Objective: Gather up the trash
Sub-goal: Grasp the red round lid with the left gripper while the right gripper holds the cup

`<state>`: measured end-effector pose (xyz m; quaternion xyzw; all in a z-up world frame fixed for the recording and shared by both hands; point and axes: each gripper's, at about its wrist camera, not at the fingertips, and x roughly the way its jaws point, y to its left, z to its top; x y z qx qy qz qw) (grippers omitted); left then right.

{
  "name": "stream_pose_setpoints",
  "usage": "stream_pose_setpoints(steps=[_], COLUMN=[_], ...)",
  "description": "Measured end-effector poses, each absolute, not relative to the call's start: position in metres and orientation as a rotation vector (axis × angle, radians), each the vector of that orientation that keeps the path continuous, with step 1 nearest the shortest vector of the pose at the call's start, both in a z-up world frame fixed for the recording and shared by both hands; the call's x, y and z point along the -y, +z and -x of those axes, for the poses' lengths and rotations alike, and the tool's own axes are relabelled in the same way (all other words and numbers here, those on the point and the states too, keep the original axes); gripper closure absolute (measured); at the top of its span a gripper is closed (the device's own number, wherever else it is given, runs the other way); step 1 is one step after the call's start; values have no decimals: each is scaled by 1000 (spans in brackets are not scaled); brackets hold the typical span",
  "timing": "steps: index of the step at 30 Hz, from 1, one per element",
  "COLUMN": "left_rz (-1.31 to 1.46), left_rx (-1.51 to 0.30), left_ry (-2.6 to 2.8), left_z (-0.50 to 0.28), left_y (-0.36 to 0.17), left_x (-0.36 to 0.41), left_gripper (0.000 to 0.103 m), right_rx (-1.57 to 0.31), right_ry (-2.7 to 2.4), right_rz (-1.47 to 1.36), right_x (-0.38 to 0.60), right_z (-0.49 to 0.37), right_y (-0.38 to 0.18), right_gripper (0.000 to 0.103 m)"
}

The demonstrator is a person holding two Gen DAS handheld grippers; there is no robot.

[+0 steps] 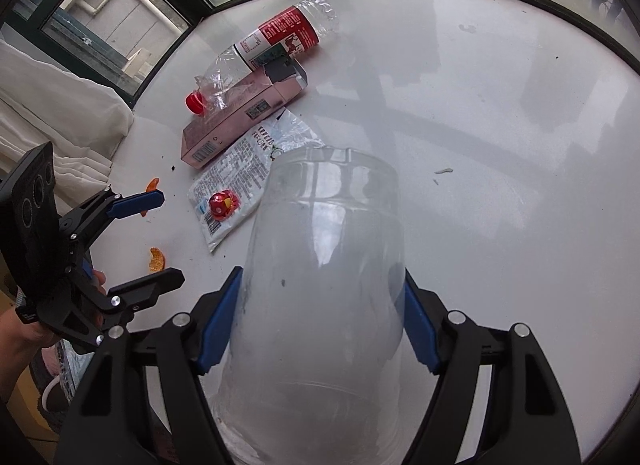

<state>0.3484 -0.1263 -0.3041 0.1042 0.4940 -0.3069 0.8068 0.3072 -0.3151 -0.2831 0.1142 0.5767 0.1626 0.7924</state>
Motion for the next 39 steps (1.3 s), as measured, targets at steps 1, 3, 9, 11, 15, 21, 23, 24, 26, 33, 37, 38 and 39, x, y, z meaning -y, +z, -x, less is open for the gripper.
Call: stream_pose_setpoints(steps=[1, 3, 9, 11, 15, 21, 23, 24, 26, 33, 37, 38, 39], left_rz=[-226, -233, -232, -226, -235, -246, -239, -238, -236, -218, -203, -196, -191], left_rx=[-1054, -1054, -1061, -1062, -1055, -1047, -1045, -1043, -1041, -1007, -989, -987, -983], left_ry=[-655, -652, -636, -636, -627, -606, -600, -597, -599, -590, -564, -555, -543], left_z=[-352, -358, -368, -369, -369, -370, -370, -370, -369, -356, -342, -338, -334], left_y=[-307, -314, -328, -330, -334, -336, -336, -335, -333, -307, -287, -282, -277], left_x=[126, 126, 126, 127, 129, 128, 126, 126, 125, 120, 108, 104, 100], left_gripper=[14, 27, 60, 64, 70, 80, 80, 80, 80, 80, 80, 80, 80], right_rx=[-1239, -1236, -1236, -1237, -1244, -1244, -1243, -1242, -1243, -1230, -1212, -1206, -1201], right_ry=[353, 359, 375, 377, 389, 397, 398, 399, 402, 441, 480, 493, 505], right_rz=[-248, -249, -260, -260, -256, -244, -242, -241, -238, -217, -194, -187, -179], right_x=[315, 313, 311, 311, 309, 307, 307, 307, 307, 293, 277, 271, 266], right_z=[-310, -314, -323, -325, -326, -327, -326, -326, -325, -320, -316, -315, -314], right_y=[-284, -285, -290, -291, -293, -294, -294, -294, -293, -280, -267, -262, -258], right_gripper=[33, 33, 33, 33, 33, 33, 33, 33, 33, 33, 33, 33, 33])
